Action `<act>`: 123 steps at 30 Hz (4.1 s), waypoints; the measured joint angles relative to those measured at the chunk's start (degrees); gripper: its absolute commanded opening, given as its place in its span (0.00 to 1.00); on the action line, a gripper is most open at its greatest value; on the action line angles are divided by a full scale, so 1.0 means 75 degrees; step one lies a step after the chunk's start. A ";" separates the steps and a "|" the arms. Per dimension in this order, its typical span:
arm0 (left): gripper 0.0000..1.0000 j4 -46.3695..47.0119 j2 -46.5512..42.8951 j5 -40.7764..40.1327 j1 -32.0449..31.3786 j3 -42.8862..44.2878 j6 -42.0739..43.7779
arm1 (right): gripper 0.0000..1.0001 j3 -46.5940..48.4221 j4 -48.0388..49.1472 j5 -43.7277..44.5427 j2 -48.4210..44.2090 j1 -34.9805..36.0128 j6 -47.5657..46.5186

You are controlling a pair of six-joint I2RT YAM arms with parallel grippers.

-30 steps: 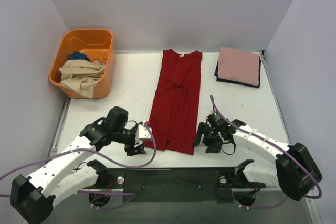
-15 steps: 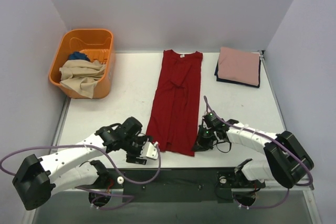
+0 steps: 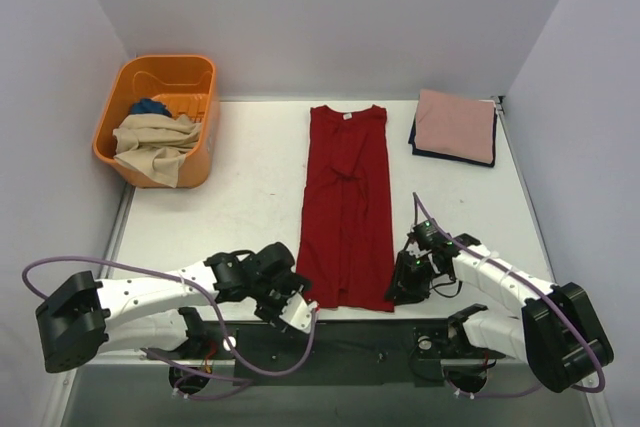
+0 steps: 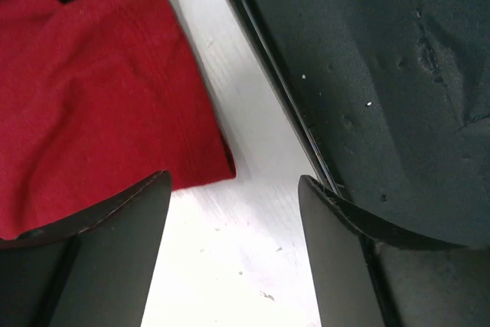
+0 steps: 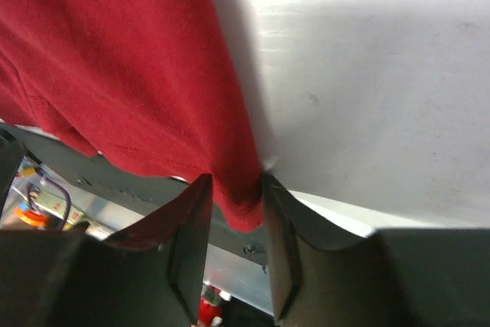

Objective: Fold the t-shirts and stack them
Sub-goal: Grab the bottom of the folded rectangular tshirt with both arms, then fold the folded rectangular tshirt in 1/3 of the way

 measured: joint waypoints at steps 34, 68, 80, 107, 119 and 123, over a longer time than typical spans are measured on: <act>0.00 -0.0184 0.2442 0.0580 0.2838 0.4307 -0.1740 | 0.00 0.5158 -0.2299 -0.0627 0.2460 -0.1370 -0.1988; 0.30 -0.1186 0.8218 -0.0720 0.4476 0.9197 -0.2498 | 0.44 0.9993 -0.2020 -0.0478 0.7941 -0.2693 -0.2081; 0.28 -0.0976 0.8096 -0.1096 0.4870 0.9792 -0.3663 | 0.00 0.9693 -0.1574 0.0574 0.6665 -0.3002 -0.2632; 0.30 -0.0312 0.8947 -0.0592 0.4485 0.9635 -0.4485 | 0.02 0.9999 -0.0985 0.0085 0.8466 -0.2693 -0.1985; 0.65 -0.0647 0.6843 -0.0152 0.3902 0.8926 -0.3249 | 0.60 0.8055 -0.1090 0.0178 0.5254 -0.2949 -0.3614; 0.72 -0.0968 0.5680 0.0796 0.3244 0.7851 -0.2264 | 0.62 0.6420 -0.0090 -0.0606 0.3503 -0.2996 -0.4188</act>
